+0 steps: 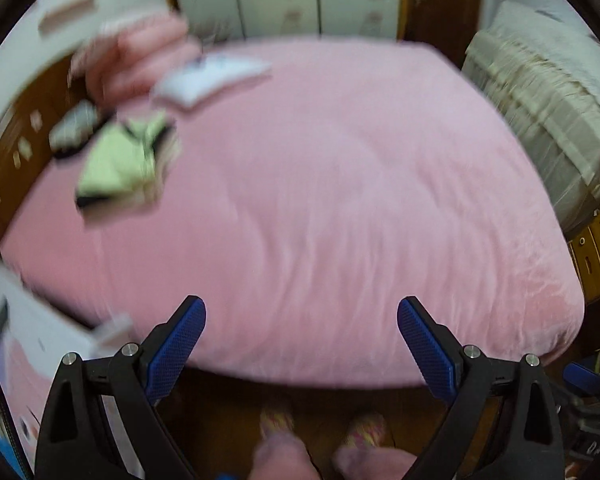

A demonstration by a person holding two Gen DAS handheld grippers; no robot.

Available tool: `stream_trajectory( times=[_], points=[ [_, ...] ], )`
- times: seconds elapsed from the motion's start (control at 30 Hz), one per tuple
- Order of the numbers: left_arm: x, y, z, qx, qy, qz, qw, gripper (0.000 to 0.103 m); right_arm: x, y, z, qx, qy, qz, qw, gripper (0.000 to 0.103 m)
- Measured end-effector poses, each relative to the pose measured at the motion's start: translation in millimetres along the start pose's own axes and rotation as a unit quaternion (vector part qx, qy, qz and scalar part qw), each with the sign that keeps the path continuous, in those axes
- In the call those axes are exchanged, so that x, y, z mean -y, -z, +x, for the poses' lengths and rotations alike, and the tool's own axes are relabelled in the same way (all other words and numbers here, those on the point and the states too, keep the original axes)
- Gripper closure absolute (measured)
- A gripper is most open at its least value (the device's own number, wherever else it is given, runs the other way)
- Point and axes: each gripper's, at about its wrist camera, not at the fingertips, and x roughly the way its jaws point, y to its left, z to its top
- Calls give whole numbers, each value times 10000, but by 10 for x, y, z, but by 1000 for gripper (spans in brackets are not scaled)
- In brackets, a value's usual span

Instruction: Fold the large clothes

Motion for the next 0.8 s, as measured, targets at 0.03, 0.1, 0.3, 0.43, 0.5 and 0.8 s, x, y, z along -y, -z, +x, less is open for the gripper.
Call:
stream_trajectory(
  times=[0.03, 0.1, 0.3, 0.43, 0.5, 0.8],
  points=[
    [-7, -60, -71, 28, -35, 62, 10000, 7, -57, -9, -58, 46, 25, -29, 10000, 7],
    [-35, -139, -172, -162, 107, 187, 9996, 7, -217, -23, -225, 217, 50, -208, 9995, 7],
    [-171, -18, -429, -147, 212, -14, 9997, 7, -554, -61, -491, 641, 66, -595, 9961, 7],
    [-253, 150, -320, -460, 214, -162, 9986, 7, -653, 50, -440, 608, 319, -716, 9951, 7],
    [-285, 217, -286, -586, 71, -147, 9981, 7, -718, 142, -393, 510, 428, -756, 9949, 7],
    [-361, 320, -400, -429, -49, -214, 9988, 7, -856, 218, -459, 647, 576, -1008, 9911, 7]
  ],
)
